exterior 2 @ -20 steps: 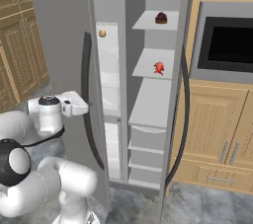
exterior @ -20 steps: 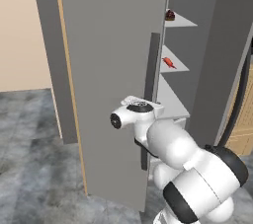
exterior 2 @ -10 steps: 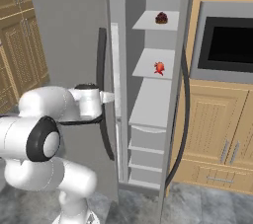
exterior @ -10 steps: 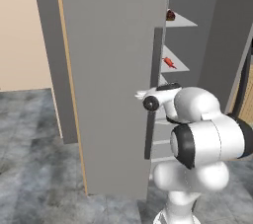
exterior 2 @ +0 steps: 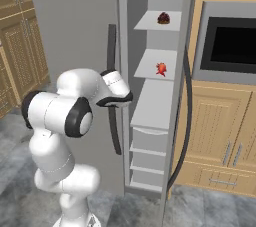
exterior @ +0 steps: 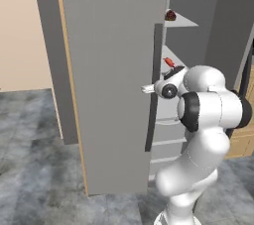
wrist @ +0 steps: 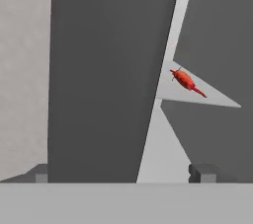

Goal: There's a fish in the fridge that needs to be moved to the freezer for freezing. Pick up the fish from the fridge, place it on any shelf in the freezer, and close the fridge and freezer doors when done.

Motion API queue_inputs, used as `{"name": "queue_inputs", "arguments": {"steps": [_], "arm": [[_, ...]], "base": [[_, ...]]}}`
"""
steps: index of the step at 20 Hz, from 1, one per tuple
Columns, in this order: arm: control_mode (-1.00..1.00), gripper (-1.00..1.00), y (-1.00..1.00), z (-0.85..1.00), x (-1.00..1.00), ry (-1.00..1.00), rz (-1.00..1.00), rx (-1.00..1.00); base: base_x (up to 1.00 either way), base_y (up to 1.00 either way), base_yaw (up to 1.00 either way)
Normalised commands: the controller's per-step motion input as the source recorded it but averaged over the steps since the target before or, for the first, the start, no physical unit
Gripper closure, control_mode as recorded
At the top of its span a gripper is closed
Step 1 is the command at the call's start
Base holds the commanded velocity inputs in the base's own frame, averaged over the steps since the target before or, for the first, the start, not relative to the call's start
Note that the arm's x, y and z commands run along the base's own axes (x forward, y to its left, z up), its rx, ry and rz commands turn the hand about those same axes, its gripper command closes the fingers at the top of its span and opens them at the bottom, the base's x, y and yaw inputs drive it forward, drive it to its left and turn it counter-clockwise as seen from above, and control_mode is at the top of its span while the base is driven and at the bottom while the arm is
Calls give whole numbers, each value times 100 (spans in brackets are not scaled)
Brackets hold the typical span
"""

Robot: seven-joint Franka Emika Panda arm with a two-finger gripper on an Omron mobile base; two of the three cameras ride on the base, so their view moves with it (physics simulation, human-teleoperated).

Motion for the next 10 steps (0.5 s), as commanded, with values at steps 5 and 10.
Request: {"name": "queue_inputs", "arguments": {"steps": [5,10], "arm": [[-100,-100,0,1,18,0,5,0],[-100,-100,0,3,5,0,0,0]], "base": [[0,0,0],[0,0,0]]}}
